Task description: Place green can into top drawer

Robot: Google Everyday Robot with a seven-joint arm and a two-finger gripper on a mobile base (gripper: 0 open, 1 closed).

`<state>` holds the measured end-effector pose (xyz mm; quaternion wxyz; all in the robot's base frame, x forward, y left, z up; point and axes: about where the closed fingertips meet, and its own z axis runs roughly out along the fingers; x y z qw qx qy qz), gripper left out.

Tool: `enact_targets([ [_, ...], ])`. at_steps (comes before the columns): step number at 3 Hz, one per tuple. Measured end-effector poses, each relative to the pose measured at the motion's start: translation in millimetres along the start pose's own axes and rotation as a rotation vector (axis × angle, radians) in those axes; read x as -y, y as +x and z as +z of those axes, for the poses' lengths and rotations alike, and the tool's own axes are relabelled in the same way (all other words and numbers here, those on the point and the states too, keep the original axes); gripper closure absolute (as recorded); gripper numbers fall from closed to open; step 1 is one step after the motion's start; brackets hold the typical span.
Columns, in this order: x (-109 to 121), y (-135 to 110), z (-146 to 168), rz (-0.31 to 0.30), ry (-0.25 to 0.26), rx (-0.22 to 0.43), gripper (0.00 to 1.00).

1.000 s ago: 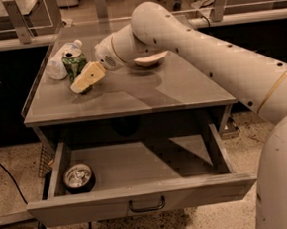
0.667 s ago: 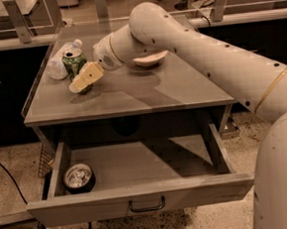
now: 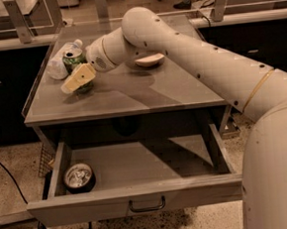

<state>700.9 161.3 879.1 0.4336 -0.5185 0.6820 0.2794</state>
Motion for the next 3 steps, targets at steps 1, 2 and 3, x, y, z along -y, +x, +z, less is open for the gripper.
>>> enact_targets([
  [1, 0.0, 0.0, 0.0, 0.000, 0.000, 0.000, 0.19],
  [2, 0.0, 0.0, 0.1, 0.000, 0.000, 0.000, 0.50],
  [3, -0.1, 0.0, 0.1, 0.000, 0.000, 0.000, 0.73],
])
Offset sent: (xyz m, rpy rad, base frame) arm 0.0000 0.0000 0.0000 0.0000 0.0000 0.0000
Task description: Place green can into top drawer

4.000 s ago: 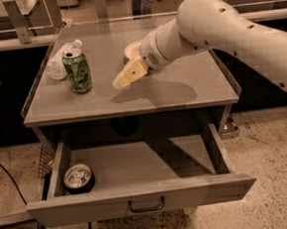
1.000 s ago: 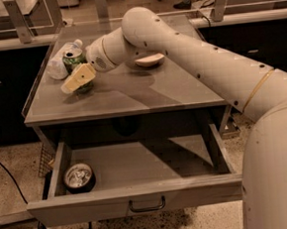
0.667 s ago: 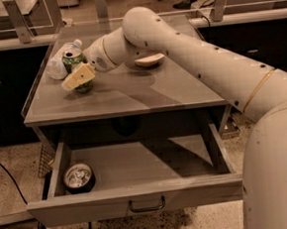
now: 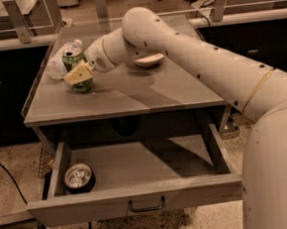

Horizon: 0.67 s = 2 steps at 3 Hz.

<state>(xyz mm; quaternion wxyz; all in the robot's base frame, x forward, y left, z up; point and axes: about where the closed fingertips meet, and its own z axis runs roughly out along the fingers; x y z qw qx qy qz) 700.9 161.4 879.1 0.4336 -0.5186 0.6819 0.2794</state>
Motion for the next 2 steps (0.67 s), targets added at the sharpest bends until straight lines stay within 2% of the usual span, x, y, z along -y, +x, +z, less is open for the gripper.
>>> enact_targets([
  [1, -0.1, 0.0, 0.1, 0.000, 0.000, 0.000, 1.00],
  [2, -0.3, 0.0, 0.0, 0.000, 0.000, 0.000, 1.00],
])
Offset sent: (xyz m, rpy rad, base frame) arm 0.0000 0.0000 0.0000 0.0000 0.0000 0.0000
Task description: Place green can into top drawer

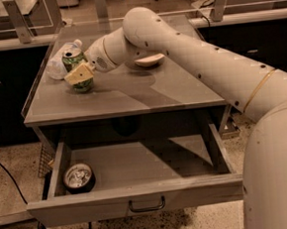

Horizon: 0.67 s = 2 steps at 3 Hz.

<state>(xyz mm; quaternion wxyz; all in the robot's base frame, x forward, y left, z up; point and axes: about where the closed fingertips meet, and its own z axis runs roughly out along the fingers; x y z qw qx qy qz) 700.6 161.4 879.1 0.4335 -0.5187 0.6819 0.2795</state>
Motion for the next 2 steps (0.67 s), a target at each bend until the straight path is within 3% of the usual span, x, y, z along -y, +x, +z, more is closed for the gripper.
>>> enact_targets([
  [2, -37.7, 1.4, -45.2, 0.014, 0.020, -0.011, 1.00],
])
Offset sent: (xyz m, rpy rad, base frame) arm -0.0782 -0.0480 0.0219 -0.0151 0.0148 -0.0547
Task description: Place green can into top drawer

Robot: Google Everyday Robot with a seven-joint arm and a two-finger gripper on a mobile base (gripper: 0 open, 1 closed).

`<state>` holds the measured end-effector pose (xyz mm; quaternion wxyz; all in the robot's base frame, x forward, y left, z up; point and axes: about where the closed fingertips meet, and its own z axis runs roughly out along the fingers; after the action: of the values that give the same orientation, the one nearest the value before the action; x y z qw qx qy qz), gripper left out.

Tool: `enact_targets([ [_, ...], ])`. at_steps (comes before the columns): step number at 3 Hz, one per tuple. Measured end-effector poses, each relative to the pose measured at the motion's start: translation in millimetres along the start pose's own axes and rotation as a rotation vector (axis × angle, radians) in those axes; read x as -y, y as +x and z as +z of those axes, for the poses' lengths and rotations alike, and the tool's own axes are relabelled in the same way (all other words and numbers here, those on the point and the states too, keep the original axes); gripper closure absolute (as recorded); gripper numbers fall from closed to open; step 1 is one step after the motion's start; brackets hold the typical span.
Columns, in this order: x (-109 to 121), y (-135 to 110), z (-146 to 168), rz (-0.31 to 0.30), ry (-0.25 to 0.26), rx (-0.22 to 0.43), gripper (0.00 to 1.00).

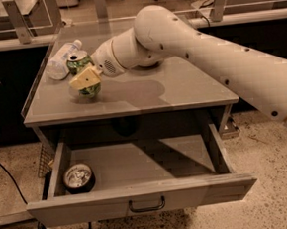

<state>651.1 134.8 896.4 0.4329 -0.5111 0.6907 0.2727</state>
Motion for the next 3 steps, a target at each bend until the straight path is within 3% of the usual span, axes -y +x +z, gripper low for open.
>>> enact_targets([
  [1, -36.2, -0.5, -35.1, 0.026, 0.039, -0.010, 1.00],
  [3, -37.4, -3.5, -31.5, 0.014, 0.013, -0.007, 1.00],
])
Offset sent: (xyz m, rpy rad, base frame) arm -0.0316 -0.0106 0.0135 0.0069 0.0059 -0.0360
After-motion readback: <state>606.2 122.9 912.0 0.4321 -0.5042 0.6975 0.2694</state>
